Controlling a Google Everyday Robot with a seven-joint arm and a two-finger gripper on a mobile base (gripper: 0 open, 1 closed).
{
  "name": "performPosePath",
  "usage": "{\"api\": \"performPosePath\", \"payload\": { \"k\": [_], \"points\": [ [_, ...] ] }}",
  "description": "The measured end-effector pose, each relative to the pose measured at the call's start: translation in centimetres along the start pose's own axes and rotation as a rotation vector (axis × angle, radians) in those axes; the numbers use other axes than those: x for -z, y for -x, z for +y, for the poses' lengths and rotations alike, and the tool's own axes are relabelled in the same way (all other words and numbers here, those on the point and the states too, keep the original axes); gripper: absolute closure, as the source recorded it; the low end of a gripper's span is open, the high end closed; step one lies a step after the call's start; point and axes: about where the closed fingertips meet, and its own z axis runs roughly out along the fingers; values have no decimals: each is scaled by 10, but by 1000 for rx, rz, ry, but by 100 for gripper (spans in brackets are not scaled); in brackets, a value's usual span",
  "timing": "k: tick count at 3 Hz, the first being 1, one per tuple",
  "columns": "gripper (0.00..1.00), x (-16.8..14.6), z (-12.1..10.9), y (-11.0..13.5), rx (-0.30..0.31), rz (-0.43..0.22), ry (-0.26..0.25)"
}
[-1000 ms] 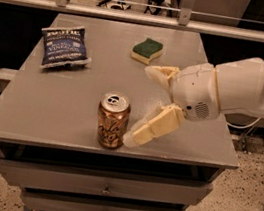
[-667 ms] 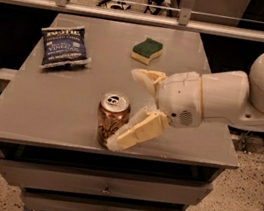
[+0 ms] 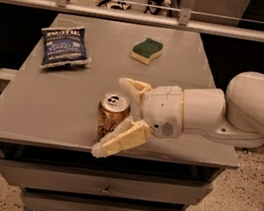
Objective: Move orange can near sponge
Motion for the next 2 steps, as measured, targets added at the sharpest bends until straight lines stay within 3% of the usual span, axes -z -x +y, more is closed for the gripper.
{"api": "performPosePath", "payload": {
  "k": [2],
  "points": [
    [48, -12, -6, -23, -51, -24, -28]
  ]
}}
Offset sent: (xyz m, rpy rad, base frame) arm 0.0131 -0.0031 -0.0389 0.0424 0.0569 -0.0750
